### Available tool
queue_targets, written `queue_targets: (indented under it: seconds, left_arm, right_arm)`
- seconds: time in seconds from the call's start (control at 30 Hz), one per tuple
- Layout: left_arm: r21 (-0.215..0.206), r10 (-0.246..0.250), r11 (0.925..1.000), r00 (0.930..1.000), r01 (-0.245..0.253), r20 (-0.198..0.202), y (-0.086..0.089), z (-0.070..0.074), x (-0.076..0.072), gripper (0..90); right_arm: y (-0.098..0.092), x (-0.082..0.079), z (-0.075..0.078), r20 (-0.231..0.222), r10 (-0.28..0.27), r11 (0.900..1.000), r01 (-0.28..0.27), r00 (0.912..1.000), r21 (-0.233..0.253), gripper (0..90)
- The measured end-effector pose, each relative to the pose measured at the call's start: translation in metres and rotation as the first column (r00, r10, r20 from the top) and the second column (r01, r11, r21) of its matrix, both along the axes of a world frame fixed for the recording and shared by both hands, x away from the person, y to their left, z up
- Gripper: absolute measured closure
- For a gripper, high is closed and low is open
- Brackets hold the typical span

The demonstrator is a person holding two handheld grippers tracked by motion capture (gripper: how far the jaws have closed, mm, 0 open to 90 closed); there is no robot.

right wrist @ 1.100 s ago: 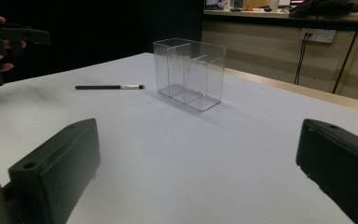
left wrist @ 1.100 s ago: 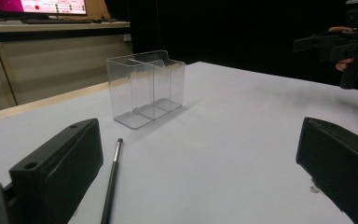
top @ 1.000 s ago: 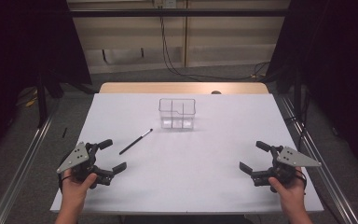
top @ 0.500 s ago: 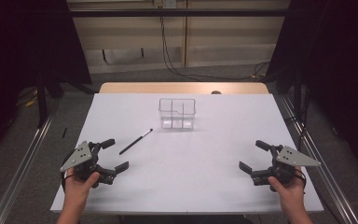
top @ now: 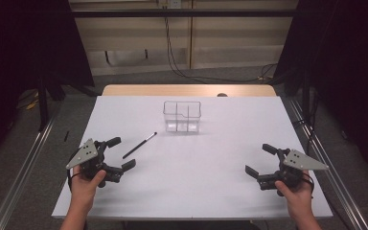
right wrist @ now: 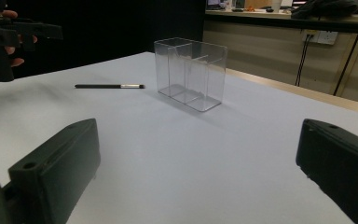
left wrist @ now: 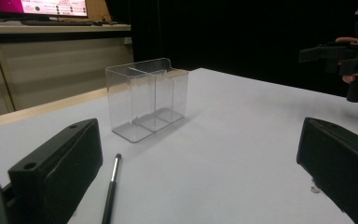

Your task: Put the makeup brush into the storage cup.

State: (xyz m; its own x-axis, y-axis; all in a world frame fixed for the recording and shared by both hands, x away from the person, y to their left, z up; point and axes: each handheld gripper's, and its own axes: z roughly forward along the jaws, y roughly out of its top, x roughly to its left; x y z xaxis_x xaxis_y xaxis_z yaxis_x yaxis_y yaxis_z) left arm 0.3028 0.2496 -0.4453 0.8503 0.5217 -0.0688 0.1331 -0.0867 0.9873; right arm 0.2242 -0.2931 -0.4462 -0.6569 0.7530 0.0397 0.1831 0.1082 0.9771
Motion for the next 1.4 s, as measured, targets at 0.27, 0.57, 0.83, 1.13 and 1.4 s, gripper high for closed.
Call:
queue_targets:
  seconds: [0.27, 0.57, 0.83, 1.13, 1.4]
  left_arm:
    - [0.018, 0.007, 0.9998, 0.9999, -0.007, 0.008, -0.007, 0.000, 0.013, 0.2]
    - [0.023, 0.020, 0.9995, 0.9997, -0.021, 0.011, -0.012, 0.000, 0.027, 0.2]
    - [0.023, 0.018, 0.9996, 0.9998, -0.019, 0.009, -0.019, 0.000, 0.039, 0.2]
    - [0.037, 0.026, 0.9990, 0.9997, -0.026, -0.002, -0.025, -0.002, 0.054, 0.0]
    - [0.021, 0.021, 0.9996, 0.9997, -0.021, -0.011, -0.037, -0.003, 0.067, 0.0]
  right_arm:
    - [0.002, 0.001, 0.000, 0.007, -0.001, 1.000, 0.001, 1.0000, -0.009, 0.0]
    - [0.003, 0.000, -0.001, 0.001, 0.005, 1.000, -0.005, 1.0000, -0.010, 0.0]
    - [0.003, 0.000, -0.001, 0.003, 0.006, 1.000, -0.005, 1.0000, -0.012, 0.0]
    - [0.003, 0.001, -0.001, 0.006, 0.013, 1.000, -0.013, 0.9999, -0.017, 0.0]
    - [0.003, 0.001, -0.001, 0.002, 0.016, 1.000, -0.016, 0.9999, -0.021, 0.0]
